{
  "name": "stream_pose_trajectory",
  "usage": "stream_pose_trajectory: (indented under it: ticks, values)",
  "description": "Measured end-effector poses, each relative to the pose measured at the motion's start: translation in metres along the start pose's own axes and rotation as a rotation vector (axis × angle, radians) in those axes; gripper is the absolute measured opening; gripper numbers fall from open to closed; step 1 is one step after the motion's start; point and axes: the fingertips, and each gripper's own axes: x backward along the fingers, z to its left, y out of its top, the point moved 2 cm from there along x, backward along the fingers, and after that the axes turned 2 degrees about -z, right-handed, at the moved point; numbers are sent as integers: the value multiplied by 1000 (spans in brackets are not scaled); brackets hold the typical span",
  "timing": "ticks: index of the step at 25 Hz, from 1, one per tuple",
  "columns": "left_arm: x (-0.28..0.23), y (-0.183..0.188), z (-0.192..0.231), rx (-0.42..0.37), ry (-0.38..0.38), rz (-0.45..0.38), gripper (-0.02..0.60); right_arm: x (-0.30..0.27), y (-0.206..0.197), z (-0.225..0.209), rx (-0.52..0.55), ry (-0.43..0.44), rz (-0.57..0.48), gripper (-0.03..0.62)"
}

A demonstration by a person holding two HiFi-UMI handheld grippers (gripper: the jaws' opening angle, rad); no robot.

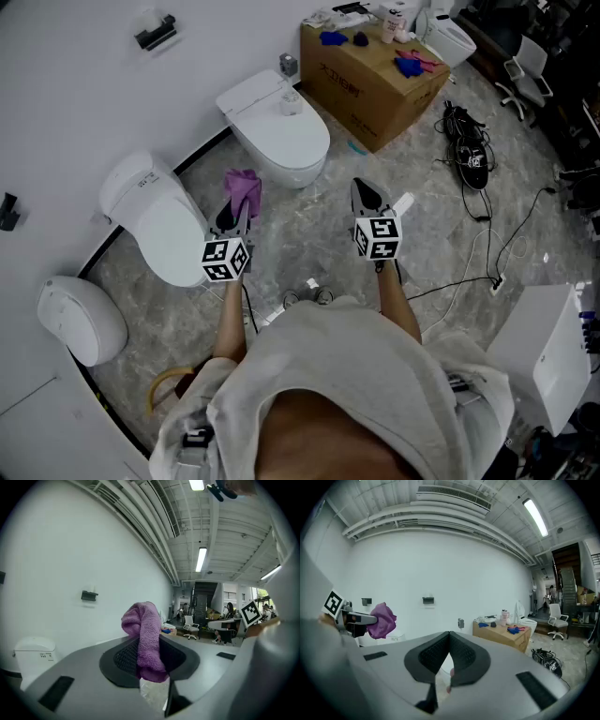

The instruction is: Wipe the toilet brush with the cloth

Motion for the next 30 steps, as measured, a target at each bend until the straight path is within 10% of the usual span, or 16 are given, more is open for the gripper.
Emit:
stream_pose_trajectory:
  ticks: [30]
  values:
    - [-43, -9, -45, -4, 61, 23, 112, -19, -8, -52, 35, 112, -8, 34]
